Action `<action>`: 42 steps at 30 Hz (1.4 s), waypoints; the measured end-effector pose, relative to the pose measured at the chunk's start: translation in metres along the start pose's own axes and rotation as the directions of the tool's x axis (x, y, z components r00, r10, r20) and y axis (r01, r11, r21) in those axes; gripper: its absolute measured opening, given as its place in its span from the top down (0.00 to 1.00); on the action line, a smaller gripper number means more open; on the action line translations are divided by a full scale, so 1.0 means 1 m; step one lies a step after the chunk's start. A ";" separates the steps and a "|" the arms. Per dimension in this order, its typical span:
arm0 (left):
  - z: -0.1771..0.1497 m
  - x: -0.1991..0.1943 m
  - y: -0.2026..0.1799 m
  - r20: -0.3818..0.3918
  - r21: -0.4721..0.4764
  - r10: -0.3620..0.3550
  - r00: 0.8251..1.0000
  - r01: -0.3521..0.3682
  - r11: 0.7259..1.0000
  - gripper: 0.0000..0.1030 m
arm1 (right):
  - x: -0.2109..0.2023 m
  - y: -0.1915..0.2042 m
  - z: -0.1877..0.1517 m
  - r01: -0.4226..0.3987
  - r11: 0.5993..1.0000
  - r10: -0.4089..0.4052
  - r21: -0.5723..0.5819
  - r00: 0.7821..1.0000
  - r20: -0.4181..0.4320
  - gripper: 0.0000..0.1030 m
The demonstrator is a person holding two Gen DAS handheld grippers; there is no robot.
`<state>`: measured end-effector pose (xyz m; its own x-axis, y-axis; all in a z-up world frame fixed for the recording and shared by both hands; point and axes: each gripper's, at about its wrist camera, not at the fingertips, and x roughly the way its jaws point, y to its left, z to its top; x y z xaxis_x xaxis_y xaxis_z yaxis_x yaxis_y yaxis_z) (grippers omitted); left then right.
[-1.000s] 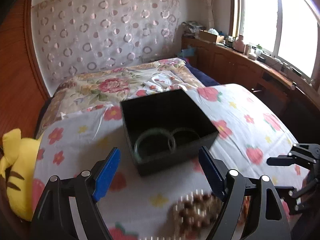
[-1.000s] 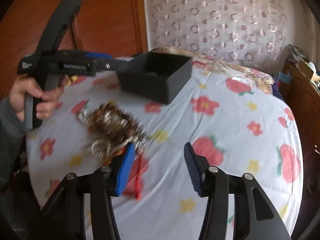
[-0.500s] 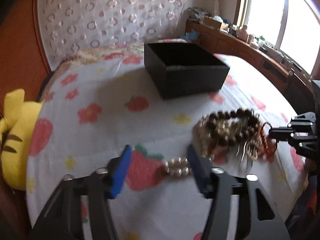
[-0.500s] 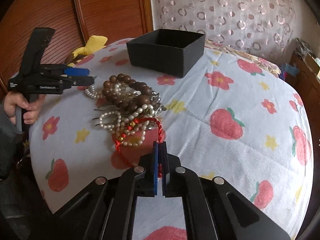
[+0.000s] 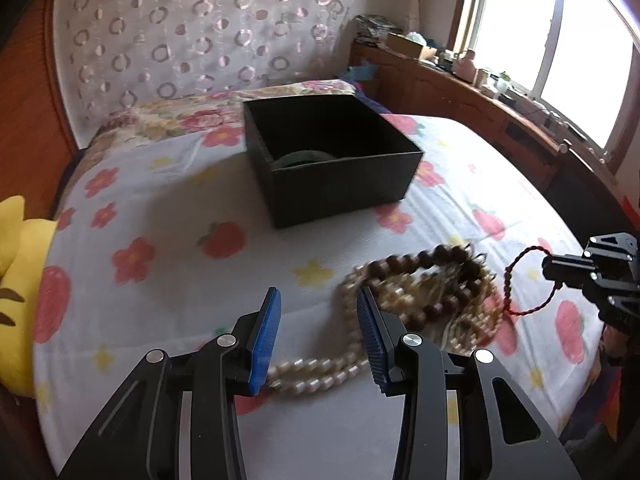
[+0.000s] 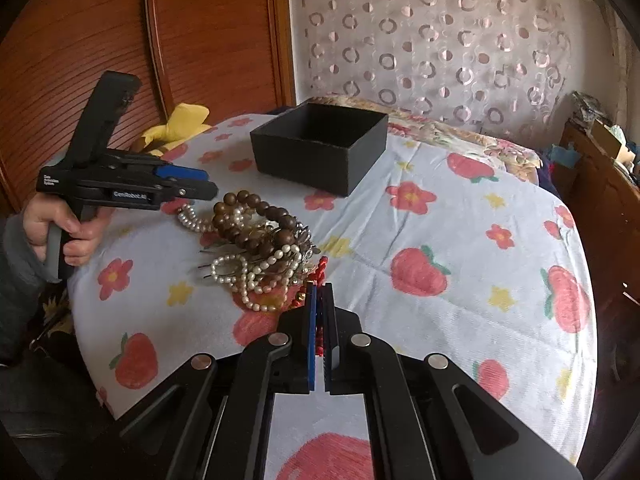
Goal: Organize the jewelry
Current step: 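Grasp the dark wooden bead bracelet with the left gripper while the right grasps the red string bracelet, then carry both bracelets over the black box and open both grippers to drop them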
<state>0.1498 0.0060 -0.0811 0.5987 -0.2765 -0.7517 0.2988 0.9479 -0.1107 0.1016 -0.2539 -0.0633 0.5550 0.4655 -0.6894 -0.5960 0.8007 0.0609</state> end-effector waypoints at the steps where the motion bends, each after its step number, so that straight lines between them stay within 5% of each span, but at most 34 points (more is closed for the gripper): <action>1: 0.002 0.002 -0.002 -0.002 -0.004 -0.010 1.000 0.010 1.000 0.64 | 0.000 -0.001 0.000 0.003 1.000 -0.003 0.001 1.000 0.001 0.97; 10: 0.010 0.020 -0.013 -0.029 -0.038 -0.099 0.995 0.098 0.995 0.65 | 0.001 -0.002 -0.001 0.005 1.000 -0.005 -0.002 1.000 0.007 0.97; 16: 0.010 0.022 -0.015 -0.026 -0.037 -0.101 0.995 0.100 0.994 0.88 | 0.002 0.000 0.000 0.002 1.000 -0.002 -0.005 1.000 0.011 0.97; 29: 0.038 -0.049 -0.044 0.136 0.036 -0.122 0.983 0.118 0.992 0.88 | -0.021 0.010 0.026 0.011 0.999 -0.008 -0.037 0.996 0.090 0.97; 42: 0.091 -0.082 -0.034 0.250 0.071 -0.079 0.965 0.063 0.995 0.88 | -0.010 0.010 0.088 0.028 0.992 -0.010 -0.121 0.989 0.146 0.97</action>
<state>0.1581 -0.0175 0.0439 0.7399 -0.3811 -0.5543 0.3880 0.9149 -0.1112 0.1415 -0.2172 0.0076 0.6399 0.5077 -0.5770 -0.6459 0.7620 -0.0458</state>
